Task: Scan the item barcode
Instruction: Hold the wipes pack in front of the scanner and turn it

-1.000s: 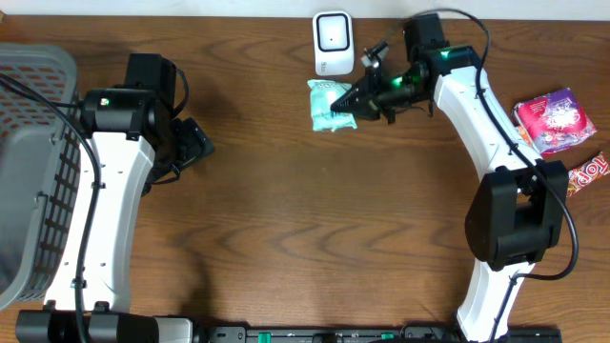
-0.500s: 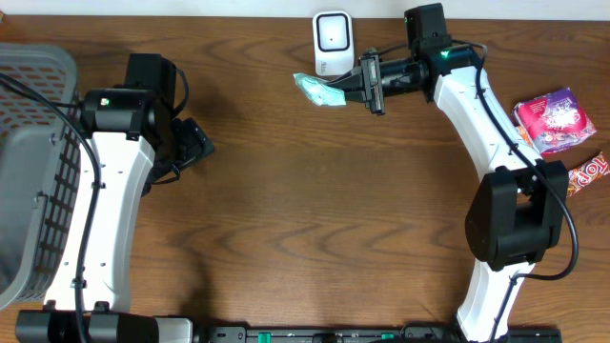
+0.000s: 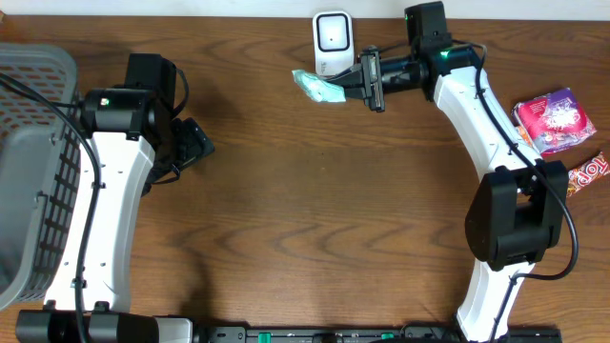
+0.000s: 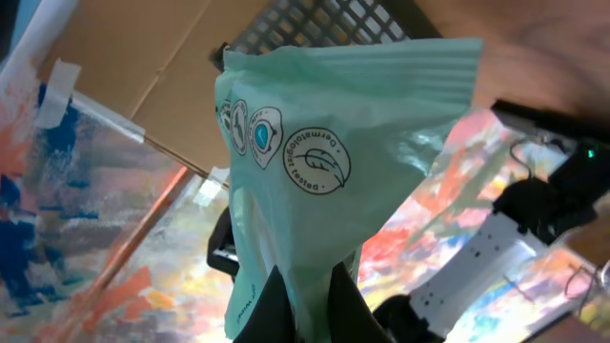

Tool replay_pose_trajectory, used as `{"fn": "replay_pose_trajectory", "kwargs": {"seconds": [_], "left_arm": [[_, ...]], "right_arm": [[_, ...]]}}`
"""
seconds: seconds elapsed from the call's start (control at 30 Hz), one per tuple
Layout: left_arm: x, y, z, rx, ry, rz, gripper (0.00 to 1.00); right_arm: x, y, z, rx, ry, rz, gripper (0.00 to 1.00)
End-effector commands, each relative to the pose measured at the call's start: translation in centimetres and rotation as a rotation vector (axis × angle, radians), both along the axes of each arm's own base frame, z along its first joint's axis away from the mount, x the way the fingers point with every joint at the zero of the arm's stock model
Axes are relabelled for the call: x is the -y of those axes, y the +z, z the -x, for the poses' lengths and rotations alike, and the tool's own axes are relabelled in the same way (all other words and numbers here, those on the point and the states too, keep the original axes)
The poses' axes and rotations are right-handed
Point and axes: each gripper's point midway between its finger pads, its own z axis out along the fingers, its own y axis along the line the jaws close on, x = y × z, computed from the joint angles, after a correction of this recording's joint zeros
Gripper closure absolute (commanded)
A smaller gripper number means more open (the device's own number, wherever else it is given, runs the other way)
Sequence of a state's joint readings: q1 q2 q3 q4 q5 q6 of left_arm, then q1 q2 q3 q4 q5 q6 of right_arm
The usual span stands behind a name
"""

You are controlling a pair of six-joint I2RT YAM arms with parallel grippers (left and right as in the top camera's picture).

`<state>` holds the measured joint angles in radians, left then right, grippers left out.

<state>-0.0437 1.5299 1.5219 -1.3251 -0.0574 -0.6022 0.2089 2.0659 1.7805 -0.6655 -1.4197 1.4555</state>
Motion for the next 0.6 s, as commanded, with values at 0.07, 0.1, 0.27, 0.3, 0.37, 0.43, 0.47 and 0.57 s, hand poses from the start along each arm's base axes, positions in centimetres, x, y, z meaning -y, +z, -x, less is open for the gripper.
{"fn": "replay_pose_trajectory", "kwargs": {"seconds": [0.07, 0.1, 0.27, 0.3, 0.37, 0.43, 0.47, 0.57], "left_arm": [[-0.1, 0.0, 0.1, -0.004, 0.001, -0.006, 0.02], [-0.1, 0.0, 0.1, -0.004, 0.001, -0.006, 0.02], [-0.1, 0.0, 0.1, -0.004, 0.001, -0.006, 0.02], [-0.1, 0.0, 0.1, -0.004, 0.001, -0.006, 0.02], [-0.1, 0.0, 0.1, -0.004, 0.001, -0.006, 0.02], [-0.1, 0.0, 0.1, -0.004, 0.001, -0.006, 0.02], [-0.1, 0.0, 0.1, -0.004, 0.001, -0.006, 0.02], [-0.1, 0.0, 0.1, -0.004, 0.001, -0.006, 0.02]], "right_arm": [[0.3, -1.9, -5.2, 0.443, -0.153, 0.180, 0.99], [0.4, -2.4, -6.0, 0.520, -0.170, 0.224, 0.99], [2.9, -6.3, -10.5, 0.738, -0.325, 0.622, 0.99], [3.3, -6.7, -10.9, 0.744, -0.348, 0.668, 0.99], [4.0, -6.8, -12.1, 0.774, -0.408, 0.749, 0.99], [4.1, -6.2, -13.7, 0.838, -0.473, 0.785, 0.99], [3.8, -5.3, -15.3, 0.908, -0.530, 0.766, 0.99], [3.3, -5.2, -17.7, 0.938, -0.624, 0.709, 0.99]]}}
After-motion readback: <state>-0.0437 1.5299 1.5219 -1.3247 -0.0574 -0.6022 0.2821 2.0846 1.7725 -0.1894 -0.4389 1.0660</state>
